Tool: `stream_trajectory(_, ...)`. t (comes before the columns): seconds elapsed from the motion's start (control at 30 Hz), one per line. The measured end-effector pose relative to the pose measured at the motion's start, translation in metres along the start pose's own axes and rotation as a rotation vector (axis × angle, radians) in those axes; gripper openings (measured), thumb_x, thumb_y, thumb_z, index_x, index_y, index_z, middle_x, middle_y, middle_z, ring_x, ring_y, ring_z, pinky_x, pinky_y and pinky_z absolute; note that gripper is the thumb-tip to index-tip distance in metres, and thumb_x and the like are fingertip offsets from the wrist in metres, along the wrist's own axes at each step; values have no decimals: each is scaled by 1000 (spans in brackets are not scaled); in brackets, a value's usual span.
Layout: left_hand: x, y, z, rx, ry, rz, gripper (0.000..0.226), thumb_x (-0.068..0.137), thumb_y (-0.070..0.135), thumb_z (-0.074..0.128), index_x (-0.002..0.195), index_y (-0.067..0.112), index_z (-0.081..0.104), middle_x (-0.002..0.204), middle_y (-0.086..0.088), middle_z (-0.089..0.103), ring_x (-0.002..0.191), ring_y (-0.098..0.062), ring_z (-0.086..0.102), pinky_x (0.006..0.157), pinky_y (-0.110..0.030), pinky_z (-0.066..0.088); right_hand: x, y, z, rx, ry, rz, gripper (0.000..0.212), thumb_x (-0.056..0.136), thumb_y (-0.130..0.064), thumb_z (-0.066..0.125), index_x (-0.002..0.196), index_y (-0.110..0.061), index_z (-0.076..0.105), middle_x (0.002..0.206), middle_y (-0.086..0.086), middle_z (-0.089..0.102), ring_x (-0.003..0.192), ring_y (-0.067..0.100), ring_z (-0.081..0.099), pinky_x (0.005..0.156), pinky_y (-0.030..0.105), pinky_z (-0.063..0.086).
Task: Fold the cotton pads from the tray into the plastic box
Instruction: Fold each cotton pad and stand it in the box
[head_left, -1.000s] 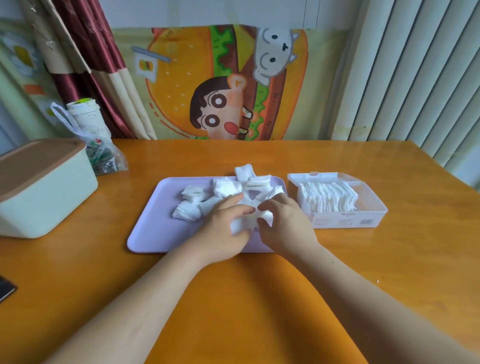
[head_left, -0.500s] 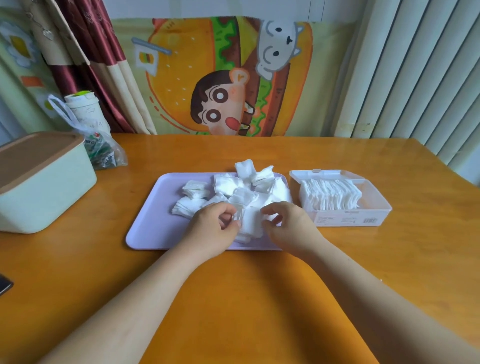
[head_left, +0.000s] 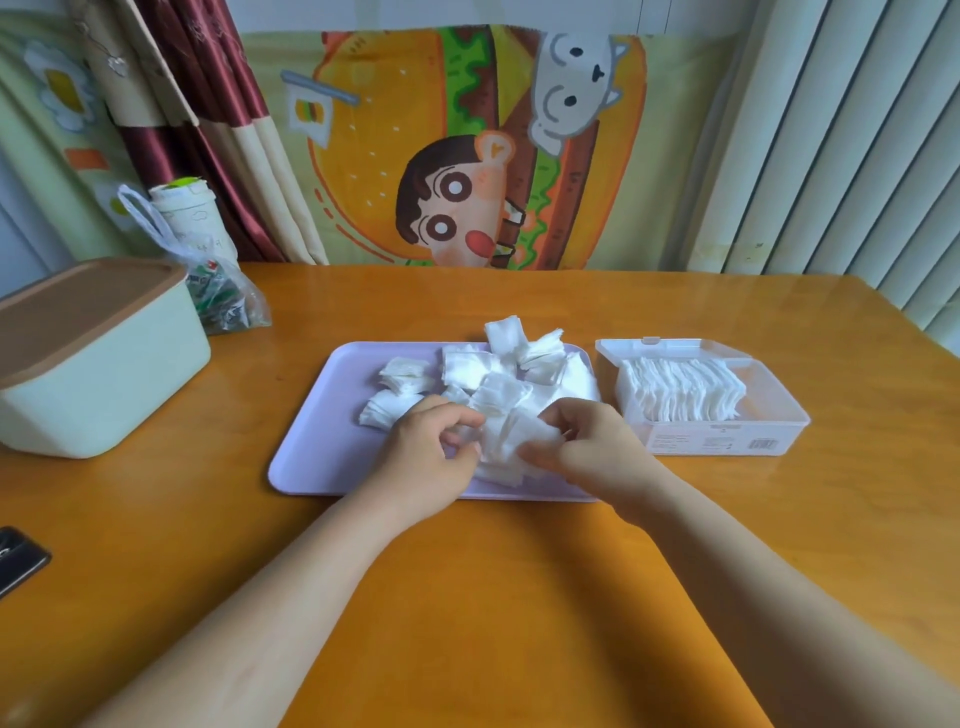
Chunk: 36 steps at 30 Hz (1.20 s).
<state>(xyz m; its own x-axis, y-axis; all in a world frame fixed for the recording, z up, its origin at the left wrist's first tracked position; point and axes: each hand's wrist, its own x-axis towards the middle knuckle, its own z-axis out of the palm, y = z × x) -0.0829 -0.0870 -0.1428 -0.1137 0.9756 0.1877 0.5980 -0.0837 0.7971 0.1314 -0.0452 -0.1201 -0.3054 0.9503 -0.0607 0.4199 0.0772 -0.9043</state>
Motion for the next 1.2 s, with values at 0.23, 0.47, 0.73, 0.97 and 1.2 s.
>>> stream_trajectory(0.23,-4,43,9,-275,-69,-47,20,95,28,73,114,34,73,108,14,73,92,-4,70,82,-25,58,-25,14,-27,536,10,8,17,94,2,74,108,7,65,93,19,76,87,29,74,83,39,64)
stream_trajectory(0.47,0,67,51,-595,-169,-204,10,97,22,72,91,20,79,72,-7,67,67,-14,60,54,-24,40,-40,34,-30,602,56,-27,11,101,-1,66,110,3,70,90,12,75,82,27,70,83,42,63)
stream_trajectory(0.73,12,59,68,-795,-182,-282,8,92,12,75,84,11,77,75,-12,63,66,-19,59,51,-27,35,-37,44,-35,494,324,-74,16,96,-8,75,111,-11,78,95,13,80,76,25,74,74,40,64)
stream_trajectory(0.97,12,55,63,-834,-316,-265,19,100,8,62,89,10,77,82,-16,70,68,-20,63,55,-31,34,-39,44,-32,567,331,-31,9,96,-3,73,103,-6,77,92,13,81,70,24,74,70,36,65)
stream_trajectory(1.2,12,52,64,-781,-322,-252,12,101,8,63,94,5,72,83,-16,70,69,-22,65,54,-29,38,-40,47,-33,396,463,-92,11,90,-10,82,92,-21,82,86,4,80,73,24,76,82,52,64)
